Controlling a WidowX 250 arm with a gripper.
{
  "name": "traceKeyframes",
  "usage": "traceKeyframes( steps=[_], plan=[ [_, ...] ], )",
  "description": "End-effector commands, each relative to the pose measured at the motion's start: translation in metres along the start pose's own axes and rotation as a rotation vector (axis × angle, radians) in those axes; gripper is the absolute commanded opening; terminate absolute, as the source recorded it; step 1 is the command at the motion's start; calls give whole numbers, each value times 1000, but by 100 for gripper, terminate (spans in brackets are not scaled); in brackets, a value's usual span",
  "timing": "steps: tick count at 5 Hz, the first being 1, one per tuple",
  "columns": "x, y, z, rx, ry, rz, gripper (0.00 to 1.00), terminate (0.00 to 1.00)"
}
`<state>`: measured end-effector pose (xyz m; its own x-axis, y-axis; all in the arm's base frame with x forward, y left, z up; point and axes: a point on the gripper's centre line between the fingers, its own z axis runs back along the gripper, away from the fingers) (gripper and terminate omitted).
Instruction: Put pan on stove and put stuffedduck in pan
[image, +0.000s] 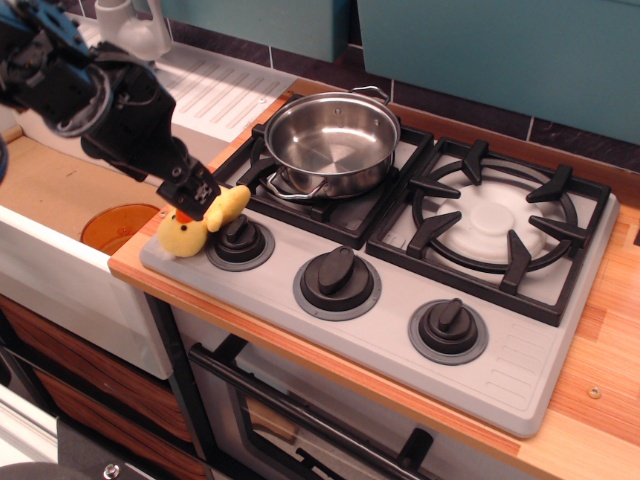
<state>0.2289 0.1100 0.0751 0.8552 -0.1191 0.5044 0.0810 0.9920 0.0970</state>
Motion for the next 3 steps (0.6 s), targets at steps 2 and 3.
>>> traceKeyframes(
  steps=[2, 3],
  plan=[
    [-20, 10, -31, -11, -109, -26, 100, 0],
    [-22, 11, -48, -40, -108, -19, 100, 0]
  ],
)
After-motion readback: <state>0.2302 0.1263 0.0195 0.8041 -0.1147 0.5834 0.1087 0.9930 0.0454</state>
